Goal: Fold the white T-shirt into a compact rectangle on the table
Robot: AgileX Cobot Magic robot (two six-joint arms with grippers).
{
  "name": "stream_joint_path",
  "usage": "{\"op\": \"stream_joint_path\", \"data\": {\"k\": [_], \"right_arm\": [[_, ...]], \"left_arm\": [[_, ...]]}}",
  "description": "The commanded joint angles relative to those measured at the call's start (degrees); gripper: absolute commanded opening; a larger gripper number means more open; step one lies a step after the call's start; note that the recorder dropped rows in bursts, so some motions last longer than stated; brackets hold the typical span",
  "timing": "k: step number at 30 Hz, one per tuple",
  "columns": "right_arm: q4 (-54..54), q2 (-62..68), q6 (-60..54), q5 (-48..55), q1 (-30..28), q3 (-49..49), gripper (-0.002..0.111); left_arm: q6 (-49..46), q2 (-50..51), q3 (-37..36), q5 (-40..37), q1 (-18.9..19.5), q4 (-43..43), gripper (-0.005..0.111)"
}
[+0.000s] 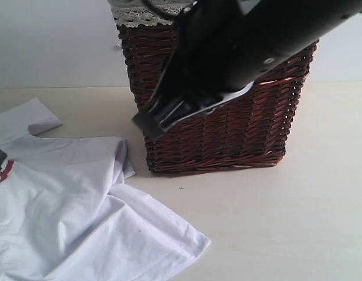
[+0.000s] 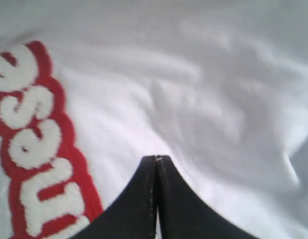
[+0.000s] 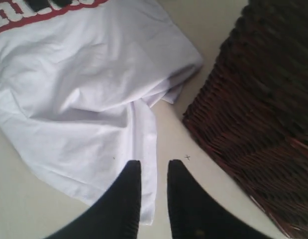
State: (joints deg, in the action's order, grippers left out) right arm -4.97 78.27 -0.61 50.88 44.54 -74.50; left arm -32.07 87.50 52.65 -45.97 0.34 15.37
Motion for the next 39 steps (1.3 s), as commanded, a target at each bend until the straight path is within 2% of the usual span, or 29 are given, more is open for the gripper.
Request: {"op": "stream_joint_path", "data": {"k": [1, 6, 8, 12, 15, 18, 21, 23, 25, 27, 35, 37, 39], "right_arm": [[-2.6, -5.5, 1.0, 2.1, -0.3, -0.1, 0.027], [-1.2, -8.9, 0.6, 2.1, -0.3, -0.1, 0.029], [-1.1, -9.6, 0.6, 2.3, -0.3, -0.1, 0.029], [-1.0, -9.8, 0.6, 2.4, -0.3, 0.4, 0.029], [-1.0, -9.8, 0.6, 1.9, -0.3, 1.4, 0.029], [-1.0, -9.8, 0.6, 1.3, -0.3, 2.0, 0.029], [-1.0, -9.8, 0.6, 1.0, -0.3, 2.1, 0.029], [-1.0, -9.8, 0.6, 0.9, -0.3, 2.1, 0.029], [-1.1, -9.8, 0.6, 0.9, -0.3, 2.1, 0.029], [-1.1, -9.8, 0.6, 0.9, -0.3, 2.1, 0.029], [-1.1, -9.8, 0.6, 0.6, -0.3, 2.1, 0.029], [-1.1, -9.8, 0.6, 0.6, -0.3, 2.1, 0.029], [-1.1, -9.8, 0.6, 0.6, -0.3, 2.1, 0.029]], "left_arm": [[-5.8, -4.3, -5.1, -6.9, -7.6, -4.0, 0.013], [-12.9, -7.8, -10.5, -8.1, -16.1, -4.8, 0.051], [-15.4, -8.0, -12.2, -6.5, -18.8, -5.7, 0.06], [-15.9, -7.7, -17.3, 1.4, -22.5, -10.9, 0.066], [-16.9, -7.4, -20.3, 5.6, -22.9, -14.9, 0.073], [-18.9, -7.0, -22.1, 6.1, -22.9, -18.2, 0.075], [-22.3, -6.1, -24.1, 7.2, -22.9, -18.3, 0.072], [-24.8, -5.3, -24.9, 9.1, -22.9, -18.3, 0.061], [-26.5, -4.8, -25.0, 11.3, -22.9, -18.3, 0.037], [-26.5, -5.2, -24.4, 13.7, -22.9, -18.8, 0.004], [-28.9, -10.6, -17.0, 14.1, -22.9, -19.5, 0.003], [-29.6, -12.0, -15.2, 17.2, -22.9, -20.0, 0.003], [-28.4, -12.4, -15.0, 23.6, -22.7, -20.0, 0.003]]}}
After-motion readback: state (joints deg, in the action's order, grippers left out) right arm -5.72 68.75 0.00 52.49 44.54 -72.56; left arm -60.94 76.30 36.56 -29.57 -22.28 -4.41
